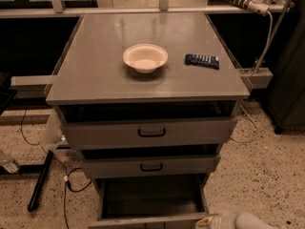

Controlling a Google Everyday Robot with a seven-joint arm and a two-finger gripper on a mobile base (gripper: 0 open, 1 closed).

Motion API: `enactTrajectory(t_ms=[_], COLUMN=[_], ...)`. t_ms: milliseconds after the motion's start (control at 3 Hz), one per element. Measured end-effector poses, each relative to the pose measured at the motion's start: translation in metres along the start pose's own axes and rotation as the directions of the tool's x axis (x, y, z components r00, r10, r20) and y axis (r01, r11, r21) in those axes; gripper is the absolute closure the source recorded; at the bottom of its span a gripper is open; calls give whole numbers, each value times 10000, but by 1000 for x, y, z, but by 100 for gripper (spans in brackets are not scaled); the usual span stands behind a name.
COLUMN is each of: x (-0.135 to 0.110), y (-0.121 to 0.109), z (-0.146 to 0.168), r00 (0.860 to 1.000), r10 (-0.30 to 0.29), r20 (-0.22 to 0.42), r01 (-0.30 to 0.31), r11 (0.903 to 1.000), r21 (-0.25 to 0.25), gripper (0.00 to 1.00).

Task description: Close bottom drawer

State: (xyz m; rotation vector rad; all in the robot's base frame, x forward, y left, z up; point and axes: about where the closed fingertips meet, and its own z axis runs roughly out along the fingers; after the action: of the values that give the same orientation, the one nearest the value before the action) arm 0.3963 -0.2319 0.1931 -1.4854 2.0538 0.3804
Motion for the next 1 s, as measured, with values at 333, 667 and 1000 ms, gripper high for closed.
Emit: enactTrajectory(t_ms=[333,667,1000], x=[0,0,-3], y=[0,2,-2], z=[0,-3,-1], r00=[10000,9999,9978], r10=[0,64,200], r20=[1,134,632], r01=[0,-64,-209], r11=[10000,10000,9997], r21=[0,13,138], gripper=[12,0,15])
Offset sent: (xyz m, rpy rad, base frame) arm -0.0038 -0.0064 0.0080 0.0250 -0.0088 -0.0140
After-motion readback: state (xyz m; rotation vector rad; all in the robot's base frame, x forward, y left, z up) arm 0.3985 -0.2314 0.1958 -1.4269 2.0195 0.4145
